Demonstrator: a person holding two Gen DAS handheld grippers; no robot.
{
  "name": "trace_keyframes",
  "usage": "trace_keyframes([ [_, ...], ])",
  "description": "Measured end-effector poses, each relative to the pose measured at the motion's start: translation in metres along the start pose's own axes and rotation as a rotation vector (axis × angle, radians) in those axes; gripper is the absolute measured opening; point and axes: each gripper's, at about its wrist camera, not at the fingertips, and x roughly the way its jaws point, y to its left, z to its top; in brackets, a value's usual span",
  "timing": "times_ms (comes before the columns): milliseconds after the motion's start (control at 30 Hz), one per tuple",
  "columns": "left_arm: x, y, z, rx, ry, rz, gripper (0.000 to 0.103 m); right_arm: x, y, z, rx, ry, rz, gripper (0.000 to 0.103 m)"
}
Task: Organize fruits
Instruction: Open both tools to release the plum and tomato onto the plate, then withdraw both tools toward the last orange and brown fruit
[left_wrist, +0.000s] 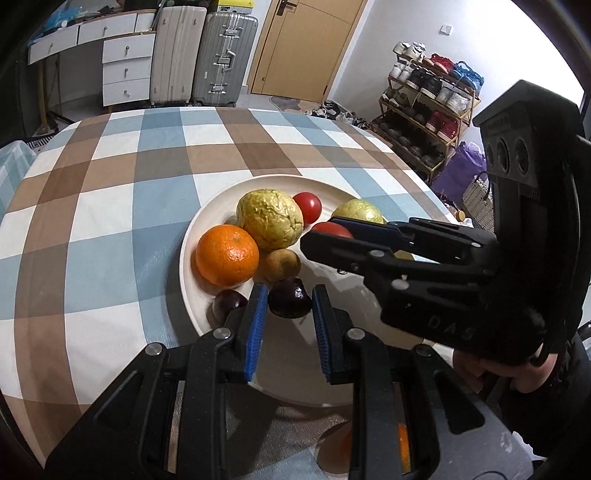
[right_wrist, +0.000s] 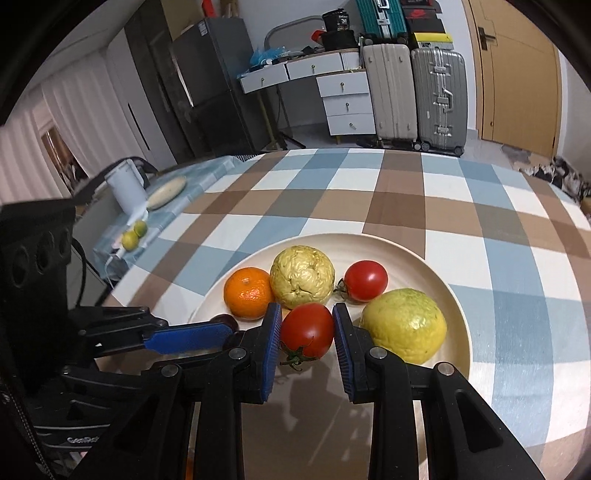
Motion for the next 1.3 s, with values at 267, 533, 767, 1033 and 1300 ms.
trace_keyframes([
  [267,-0.011,-0.005,0.001,0.015,-0.017,0.005,0.048,-0.014,-0.005,0.001,0.017,-0.066,-0.005,0.050],
  [533,-0.040,-0.012,-0.004,0.000,-0.062,0.039,0.064,-0.065,-0.018,-0.012,0.110,-0.176,0.006,0.086],
  [767,-0.072,-0.032,-0.016,0.020,-0.098,0.062,0.070,-0.105,-0.014,-0.031,0.166,-0.226,0.001,0.099],
  [1033,-0.107,-0.054,-0.030,0.035,-0.138,0.078,0.076,-0.140,0.005,-0.047,0.157,-0.267,0.013,0.102],
  [1300,-0.141,-0.070,-0.048,0.043,-0.178,0.126,0.084,-0.166,0.028,-0.061,0.132,-0.290,0.024,0.103],
])
